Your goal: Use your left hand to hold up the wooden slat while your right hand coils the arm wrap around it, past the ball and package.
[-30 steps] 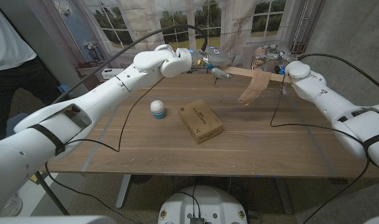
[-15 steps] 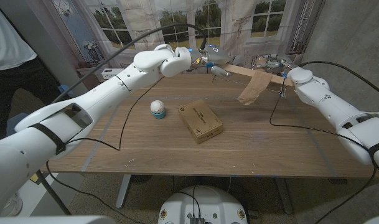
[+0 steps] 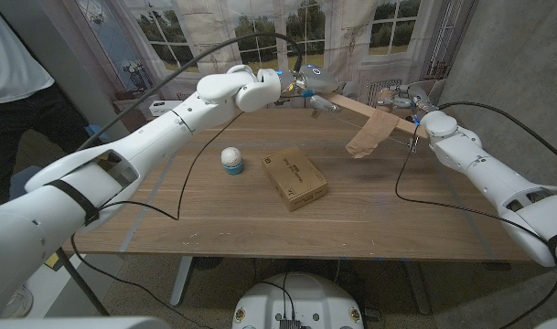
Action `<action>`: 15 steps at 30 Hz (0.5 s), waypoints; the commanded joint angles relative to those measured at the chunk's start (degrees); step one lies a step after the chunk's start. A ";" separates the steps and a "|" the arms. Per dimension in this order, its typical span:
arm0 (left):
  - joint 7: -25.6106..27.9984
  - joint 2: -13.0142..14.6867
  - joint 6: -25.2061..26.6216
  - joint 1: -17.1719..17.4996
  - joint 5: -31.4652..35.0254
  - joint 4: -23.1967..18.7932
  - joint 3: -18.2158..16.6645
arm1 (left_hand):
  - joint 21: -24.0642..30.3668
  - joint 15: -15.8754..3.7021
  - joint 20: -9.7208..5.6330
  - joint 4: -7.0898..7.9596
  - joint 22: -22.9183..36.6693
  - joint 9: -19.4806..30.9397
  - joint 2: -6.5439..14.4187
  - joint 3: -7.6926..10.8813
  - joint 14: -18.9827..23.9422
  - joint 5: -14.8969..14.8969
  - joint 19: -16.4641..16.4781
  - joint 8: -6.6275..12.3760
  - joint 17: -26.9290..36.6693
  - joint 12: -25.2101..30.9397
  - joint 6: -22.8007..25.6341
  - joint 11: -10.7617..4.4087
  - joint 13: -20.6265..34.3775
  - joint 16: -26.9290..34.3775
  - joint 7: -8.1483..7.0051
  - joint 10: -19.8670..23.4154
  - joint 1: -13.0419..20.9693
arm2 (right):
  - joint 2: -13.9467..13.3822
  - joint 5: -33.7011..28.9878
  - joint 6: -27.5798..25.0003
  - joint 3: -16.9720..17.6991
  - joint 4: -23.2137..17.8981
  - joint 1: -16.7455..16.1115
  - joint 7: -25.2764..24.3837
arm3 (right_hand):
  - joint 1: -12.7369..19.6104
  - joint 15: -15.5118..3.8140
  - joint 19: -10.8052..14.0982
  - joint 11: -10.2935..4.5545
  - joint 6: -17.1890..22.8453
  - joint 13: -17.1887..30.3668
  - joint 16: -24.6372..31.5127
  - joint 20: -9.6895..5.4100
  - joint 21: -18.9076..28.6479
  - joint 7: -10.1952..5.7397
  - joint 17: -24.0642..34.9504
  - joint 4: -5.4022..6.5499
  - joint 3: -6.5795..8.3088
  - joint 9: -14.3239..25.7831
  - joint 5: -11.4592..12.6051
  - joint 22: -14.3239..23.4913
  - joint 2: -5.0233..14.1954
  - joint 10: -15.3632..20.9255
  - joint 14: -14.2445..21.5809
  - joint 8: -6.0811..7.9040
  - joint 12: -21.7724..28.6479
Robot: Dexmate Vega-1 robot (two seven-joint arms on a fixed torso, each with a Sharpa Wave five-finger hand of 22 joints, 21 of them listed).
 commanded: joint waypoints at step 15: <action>5.42 1.00 4.71 1.69 6.13 -3.19 0.05 | 0.10 -0.28 -1.89 2.08 0.00 0.13 0.76 1.85 0.20 0.45 0.26 0.24 -0.02 0.34 0.13 -0.36 0.10 -0.18 0.46 0.23 0.29 | -8.15 -0.12 -19.69 4.60 -23.99 -16.65 -12.67 | 11.72 -16.69 -0.29 -6.80 7.71 0.28 -0.08 -7.01 0.46 7.60 0.49 0.47 -0.06 0.37 0.41 0.01 11.84 10.14 15.75 -0.42 -0.22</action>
